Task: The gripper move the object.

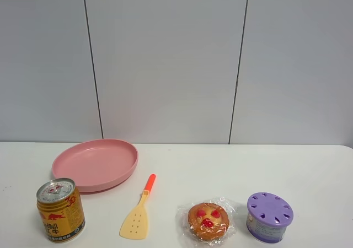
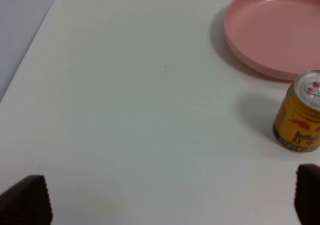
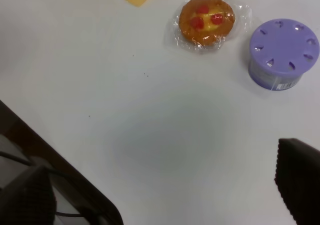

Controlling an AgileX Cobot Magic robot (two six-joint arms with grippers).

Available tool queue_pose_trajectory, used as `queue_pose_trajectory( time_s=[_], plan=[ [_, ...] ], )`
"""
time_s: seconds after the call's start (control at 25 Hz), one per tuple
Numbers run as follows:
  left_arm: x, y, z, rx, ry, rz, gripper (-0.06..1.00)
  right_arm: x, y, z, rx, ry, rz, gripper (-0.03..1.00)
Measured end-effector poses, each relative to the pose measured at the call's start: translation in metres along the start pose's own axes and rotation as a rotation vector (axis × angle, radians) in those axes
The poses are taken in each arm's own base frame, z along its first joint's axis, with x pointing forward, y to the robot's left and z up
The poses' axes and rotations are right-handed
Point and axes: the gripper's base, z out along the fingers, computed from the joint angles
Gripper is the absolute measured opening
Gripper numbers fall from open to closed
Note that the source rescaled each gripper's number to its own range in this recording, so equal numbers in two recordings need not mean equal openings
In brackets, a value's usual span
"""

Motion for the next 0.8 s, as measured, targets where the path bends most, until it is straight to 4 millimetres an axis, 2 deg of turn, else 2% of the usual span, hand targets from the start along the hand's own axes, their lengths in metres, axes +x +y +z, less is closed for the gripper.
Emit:
queue_pose_trajectory(
  time_s=[0.4,0.6,0.8],
  plan=[
    [0.0,0.0,0.0,0.0,0.0,0.0,1.0,0.0,-0.001,0.0,0.029,-0.003,0.023,1.0],
    [0.0,0.0,0.0,0.0,0.0,0.0,1.0,0.0,-0.006,-0.001,0.172,-0.02,0.143,1.0],
    [0.0,0.0,0.0,0.0,0.0,0.0,1.0,0.007,-0.006,-0.012,0.358,-0.128,0.274,1.0]
  ],
)
